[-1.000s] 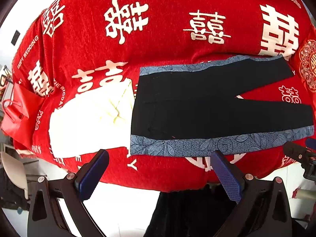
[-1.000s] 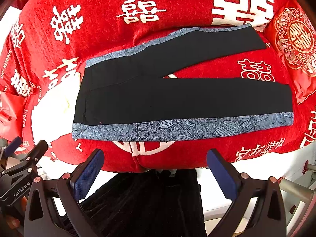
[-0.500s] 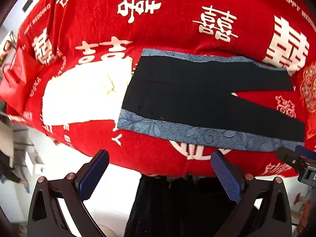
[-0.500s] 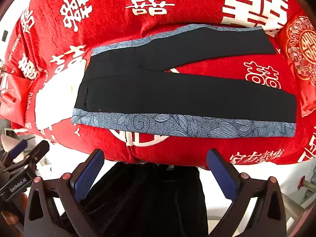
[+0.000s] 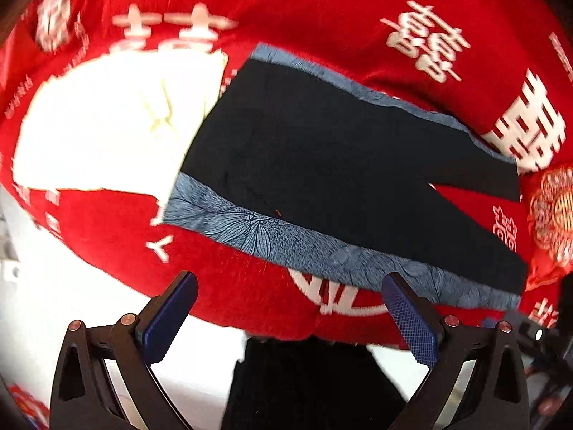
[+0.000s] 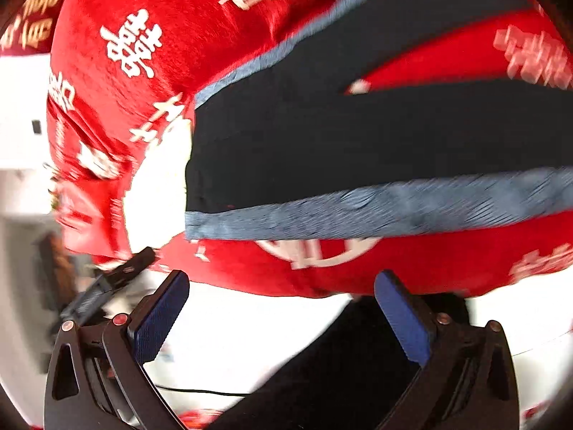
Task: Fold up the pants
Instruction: 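Lower both grippers onto the trouser leg hems and grasp them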
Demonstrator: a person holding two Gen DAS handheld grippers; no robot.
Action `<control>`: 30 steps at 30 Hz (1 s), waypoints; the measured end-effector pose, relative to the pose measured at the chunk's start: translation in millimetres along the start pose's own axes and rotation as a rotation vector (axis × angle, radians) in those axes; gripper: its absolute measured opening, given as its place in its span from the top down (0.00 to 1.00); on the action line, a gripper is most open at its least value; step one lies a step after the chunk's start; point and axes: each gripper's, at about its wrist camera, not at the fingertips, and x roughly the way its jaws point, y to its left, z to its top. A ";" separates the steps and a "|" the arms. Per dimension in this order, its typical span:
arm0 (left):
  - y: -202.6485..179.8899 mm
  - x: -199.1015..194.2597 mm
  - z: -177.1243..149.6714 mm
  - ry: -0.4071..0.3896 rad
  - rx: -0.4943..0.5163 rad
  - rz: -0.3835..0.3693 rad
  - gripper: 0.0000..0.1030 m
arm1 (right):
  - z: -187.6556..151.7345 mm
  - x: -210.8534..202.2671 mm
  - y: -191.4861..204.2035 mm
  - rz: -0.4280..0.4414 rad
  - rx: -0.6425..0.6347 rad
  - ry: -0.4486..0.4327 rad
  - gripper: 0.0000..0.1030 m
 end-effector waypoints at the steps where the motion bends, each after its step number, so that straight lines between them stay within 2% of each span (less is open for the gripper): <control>1: 5.2 11.3 1.2 0.009 -0.014 -0.011 0.00 | 0.3 13.6 -8.5 0.035 0.030 0.009 0.00; 3: 16.2 39.0 2.6 0.032 -0.035 -0.039 0.16 | 0.1 38.9 -26.6 0.097 0.082 0.020 0.00; 7: 32.6 83.1 2.4 0.083 -0.053 -0.070 0.18 | -1.0 77.2 -57.1 0.171 0.159 0.019 0.08; 9: 40.7 98.9 1.6 0.090 -0.070 -0.094 0.18 | 1.9 86.6 -69.5 0.183 0.168 0.014 0.28; 15: 56.3 121.5 -0.2 0.107 -0.122 -0.146 0.17 | 5.7 101.0 -106.3 0.257 0.227 -0.020 0.30; 18: 60.3 125.5 2.8 0.101 -0.143 -0.173 0.17 | 8.8 103.0 -115.6 0.336 0.264 -0.044 0.30; 23: 53.2 126.5 7.4 0.089 -0.130 -0.180 0.17 | 12.6 97.5 -118.2 0.391 0.262 -0.076 0.30; 26: 46.6 125.7 12.8 0.081 -0.138 -0.181 0.17 | 7.7 101.4 -128.0 0.413 0.305 -0.081 0.30; 29: 47.8 127.4 19.1 0.056 -0.155 -0.178 0.18 | 5.4 108.2 -134.1 0.480 0.387 -0.104 0.36; 30: 49.7 128.7 23.4 0.049 -0.173 -0.171 0.32 | 7.1 109.6 -134.8 0.496 0.407 -0.108 0.49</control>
